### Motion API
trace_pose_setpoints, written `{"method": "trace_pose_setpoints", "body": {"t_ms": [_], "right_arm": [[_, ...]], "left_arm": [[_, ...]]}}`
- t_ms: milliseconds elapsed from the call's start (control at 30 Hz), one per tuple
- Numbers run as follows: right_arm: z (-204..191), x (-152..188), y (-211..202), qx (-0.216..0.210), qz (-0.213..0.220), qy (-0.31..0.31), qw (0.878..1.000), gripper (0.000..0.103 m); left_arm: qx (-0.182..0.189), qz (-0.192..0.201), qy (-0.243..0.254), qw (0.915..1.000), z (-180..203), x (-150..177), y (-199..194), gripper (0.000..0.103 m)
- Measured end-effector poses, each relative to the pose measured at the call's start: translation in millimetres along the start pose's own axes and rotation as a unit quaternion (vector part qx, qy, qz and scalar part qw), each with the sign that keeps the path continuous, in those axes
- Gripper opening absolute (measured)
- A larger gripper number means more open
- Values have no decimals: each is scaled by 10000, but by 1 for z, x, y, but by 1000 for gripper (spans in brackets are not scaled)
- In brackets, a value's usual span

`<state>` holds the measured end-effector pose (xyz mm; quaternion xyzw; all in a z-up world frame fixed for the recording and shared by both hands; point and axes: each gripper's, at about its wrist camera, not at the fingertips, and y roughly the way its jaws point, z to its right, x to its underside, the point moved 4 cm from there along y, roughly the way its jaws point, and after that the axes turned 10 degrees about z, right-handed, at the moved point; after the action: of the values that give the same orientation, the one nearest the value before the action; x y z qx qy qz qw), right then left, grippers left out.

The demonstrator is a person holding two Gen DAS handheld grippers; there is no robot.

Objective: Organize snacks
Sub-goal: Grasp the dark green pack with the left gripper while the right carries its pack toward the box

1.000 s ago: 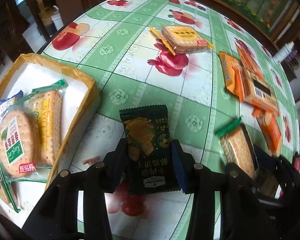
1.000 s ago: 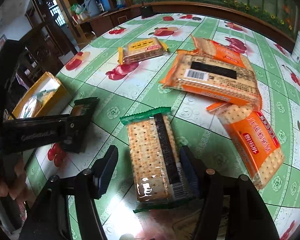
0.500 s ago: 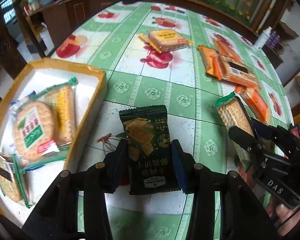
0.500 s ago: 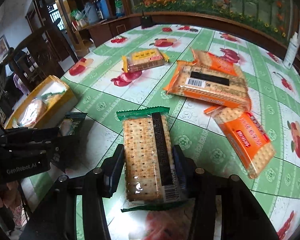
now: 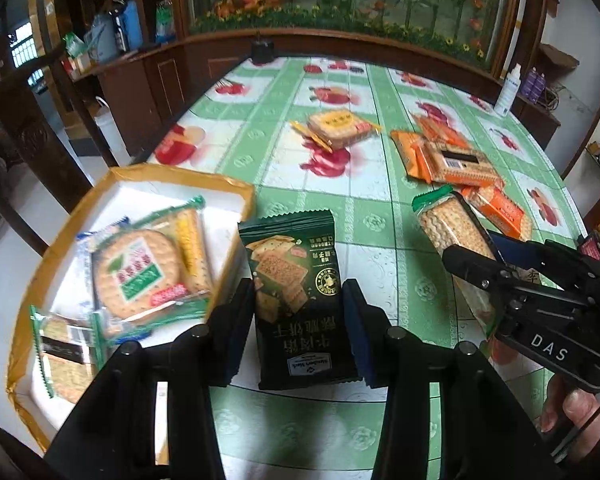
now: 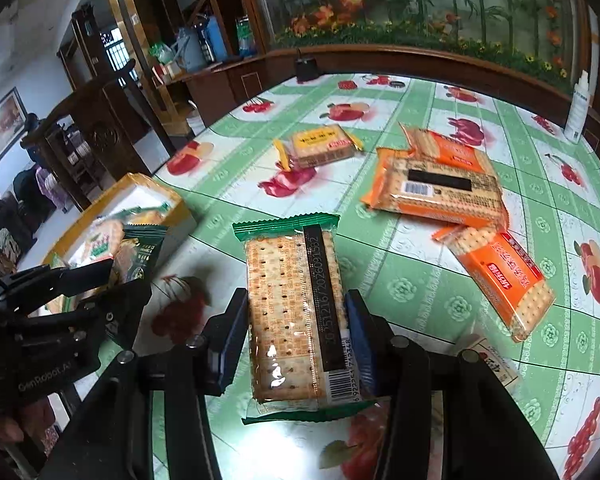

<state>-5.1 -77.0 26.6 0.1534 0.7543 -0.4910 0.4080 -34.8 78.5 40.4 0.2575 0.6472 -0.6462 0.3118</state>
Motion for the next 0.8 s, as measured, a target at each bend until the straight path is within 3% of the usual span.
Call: {"method": "trace_pose_setpoints", "body": {"t_ms": [800], "right_arm": [[-84, -29, 11, -423, 122, -571, 9974, 48]], "left_arm": [[-348, 529, -423, 9971, -79, -16, -42, 46]]}}
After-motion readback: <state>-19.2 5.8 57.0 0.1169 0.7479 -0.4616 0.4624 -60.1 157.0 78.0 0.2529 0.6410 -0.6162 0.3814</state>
